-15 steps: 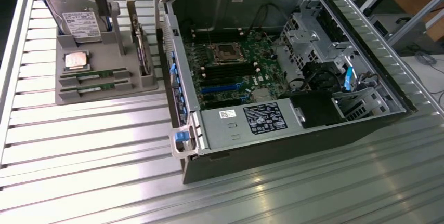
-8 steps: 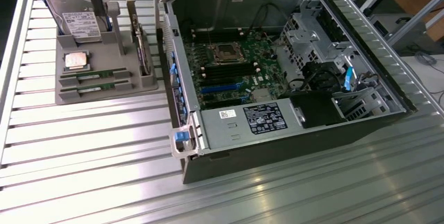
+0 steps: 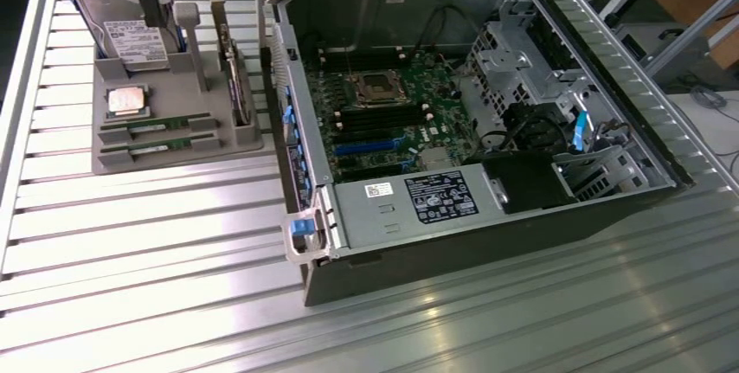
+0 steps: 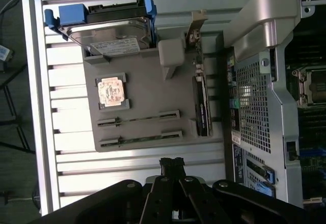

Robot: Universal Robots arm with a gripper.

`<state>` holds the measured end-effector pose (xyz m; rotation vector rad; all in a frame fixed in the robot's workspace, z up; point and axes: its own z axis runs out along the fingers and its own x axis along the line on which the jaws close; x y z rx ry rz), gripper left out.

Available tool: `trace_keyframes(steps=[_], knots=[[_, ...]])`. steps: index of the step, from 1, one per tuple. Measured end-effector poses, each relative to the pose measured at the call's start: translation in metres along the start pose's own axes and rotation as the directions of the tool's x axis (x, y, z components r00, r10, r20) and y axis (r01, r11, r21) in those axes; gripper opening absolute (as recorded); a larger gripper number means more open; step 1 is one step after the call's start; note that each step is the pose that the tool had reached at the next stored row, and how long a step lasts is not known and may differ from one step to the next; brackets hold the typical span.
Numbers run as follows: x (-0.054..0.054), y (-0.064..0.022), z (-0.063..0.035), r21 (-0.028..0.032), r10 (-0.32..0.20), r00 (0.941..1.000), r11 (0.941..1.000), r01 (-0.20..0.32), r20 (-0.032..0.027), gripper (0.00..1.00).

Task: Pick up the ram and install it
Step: 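Reach for the ram, then pick up the ram and move it above insertion slot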

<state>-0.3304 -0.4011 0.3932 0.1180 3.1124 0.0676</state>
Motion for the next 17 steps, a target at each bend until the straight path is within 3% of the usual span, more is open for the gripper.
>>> trace_keyframes(steps=[5, 17], knots=[[0.0074, -0.0006, -0.0002, 0.0, 0.0, 1.0, 1.0, 0.0, 0.0, 0.11], [0.0075, -0.0006, -0.0002, 0.0, -0.001, 1.0, 1.0, 0.001, 0.0, 0.11]])
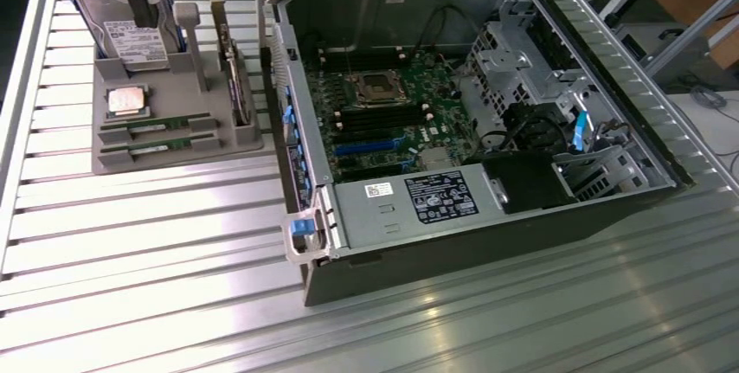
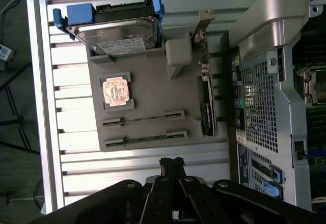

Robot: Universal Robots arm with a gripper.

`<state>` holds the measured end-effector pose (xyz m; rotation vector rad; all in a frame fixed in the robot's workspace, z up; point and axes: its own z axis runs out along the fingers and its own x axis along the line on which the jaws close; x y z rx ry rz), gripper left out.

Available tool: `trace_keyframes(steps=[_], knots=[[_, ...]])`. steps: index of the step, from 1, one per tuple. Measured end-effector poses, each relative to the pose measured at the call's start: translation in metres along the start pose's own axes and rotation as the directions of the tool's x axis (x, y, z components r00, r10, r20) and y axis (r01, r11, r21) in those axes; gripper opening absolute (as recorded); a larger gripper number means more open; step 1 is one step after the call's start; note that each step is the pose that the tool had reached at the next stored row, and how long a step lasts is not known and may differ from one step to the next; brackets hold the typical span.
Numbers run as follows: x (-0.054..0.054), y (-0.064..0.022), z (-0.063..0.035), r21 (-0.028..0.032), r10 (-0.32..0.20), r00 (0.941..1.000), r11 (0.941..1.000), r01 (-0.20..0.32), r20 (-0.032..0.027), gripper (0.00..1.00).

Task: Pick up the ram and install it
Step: 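Pick up the ram and move it above insertion slot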

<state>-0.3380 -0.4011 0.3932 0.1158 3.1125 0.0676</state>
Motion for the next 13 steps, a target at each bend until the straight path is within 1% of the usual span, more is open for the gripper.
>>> trace_keyframes(steps=[5, 13], knots=[[0.0003, 0.0, 0.0, -0.0008, -0.034, 0.9994, 0.9994, 0.034, -0.0016, 0.11], [0.0002, 0.0, 0.0, -0.0018, -0.068, 0.9977, 0.9977, 0.068, -0.003, 0.11]])
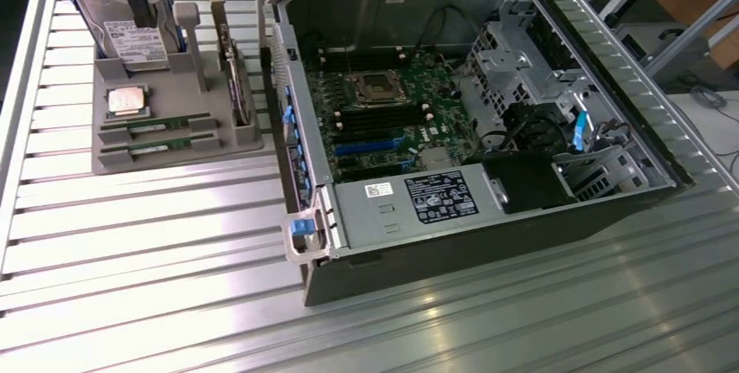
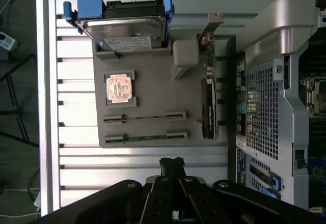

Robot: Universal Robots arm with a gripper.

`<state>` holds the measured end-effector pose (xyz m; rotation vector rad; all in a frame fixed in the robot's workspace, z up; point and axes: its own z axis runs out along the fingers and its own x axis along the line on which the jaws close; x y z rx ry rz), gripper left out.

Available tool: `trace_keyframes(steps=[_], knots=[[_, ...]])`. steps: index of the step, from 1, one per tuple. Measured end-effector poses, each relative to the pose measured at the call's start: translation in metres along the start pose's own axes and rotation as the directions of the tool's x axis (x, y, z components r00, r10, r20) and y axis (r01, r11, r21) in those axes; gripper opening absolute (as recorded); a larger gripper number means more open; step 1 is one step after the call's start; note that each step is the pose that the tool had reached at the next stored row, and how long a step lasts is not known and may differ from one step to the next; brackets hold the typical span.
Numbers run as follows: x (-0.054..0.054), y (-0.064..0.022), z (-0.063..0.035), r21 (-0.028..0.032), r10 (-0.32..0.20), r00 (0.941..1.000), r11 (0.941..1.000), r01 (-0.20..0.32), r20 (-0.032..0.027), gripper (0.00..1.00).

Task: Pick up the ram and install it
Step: 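Pick up the ram and move it above insertion slot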

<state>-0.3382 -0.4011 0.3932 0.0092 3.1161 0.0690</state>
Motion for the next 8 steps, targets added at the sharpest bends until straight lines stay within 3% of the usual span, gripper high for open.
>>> trace_keyframes(steps=[8], knots=[[0.0, 0.0, 0.0, -0.0008, -0.031, 0.9995, 0.9995, 0.031, -0.0014, 0.11]])
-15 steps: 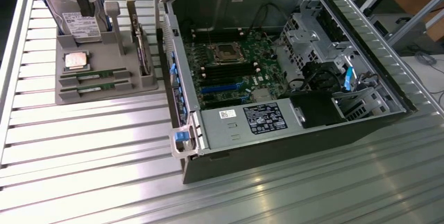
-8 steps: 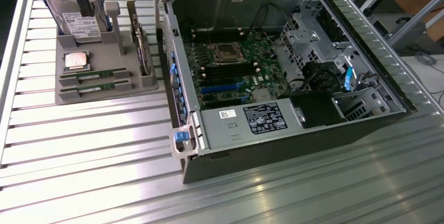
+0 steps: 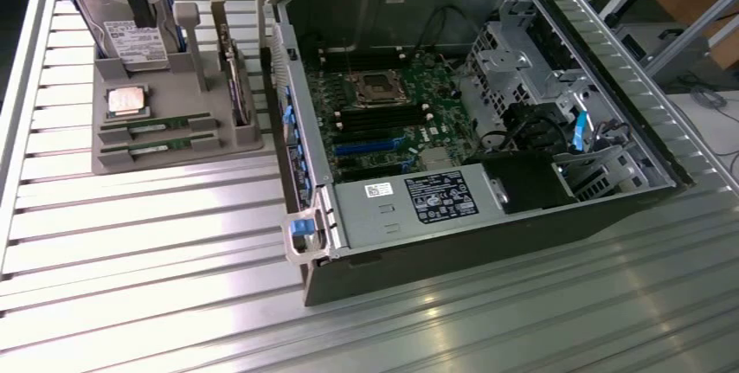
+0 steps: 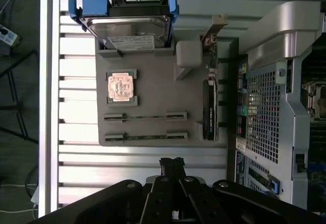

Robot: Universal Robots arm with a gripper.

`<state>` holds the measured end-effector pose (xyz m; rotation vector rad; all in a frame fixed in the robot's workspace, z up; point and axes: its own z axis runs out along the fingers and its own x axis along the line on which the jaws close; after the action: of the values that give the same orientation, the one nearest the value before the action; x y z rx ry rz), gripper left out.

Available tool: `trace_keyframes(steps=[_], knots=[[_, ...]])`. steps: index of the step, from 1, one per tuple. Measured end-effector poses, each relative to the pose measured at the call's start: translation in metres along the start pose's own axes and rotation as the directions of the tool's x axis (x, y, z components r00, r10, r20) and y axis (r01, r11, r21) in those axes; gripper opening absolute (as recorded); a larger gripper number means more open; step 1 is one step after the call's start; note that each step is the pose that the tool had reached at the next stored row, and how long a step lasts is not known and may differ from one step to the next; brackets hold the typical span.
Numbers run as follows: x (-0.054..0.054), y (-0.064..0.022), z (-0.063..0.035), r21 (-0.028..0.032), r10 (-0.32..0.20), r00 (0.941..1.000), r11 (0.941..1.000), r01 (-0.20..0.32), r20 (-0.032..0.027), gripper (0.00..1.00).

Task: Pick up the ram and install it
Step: 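Pick up the ram and move it above insertion slot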

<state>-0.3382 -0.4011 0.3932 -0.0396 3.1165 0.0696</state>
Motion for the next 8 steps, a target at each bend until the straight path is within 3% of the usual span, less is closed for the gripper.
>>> trace_keyframes(steps=[8], knots=[[0.0, 0.0, 0.0, -0.0006, -0.023, 0.9997, 0.9997, 0.023, -0.001, 0.11]])
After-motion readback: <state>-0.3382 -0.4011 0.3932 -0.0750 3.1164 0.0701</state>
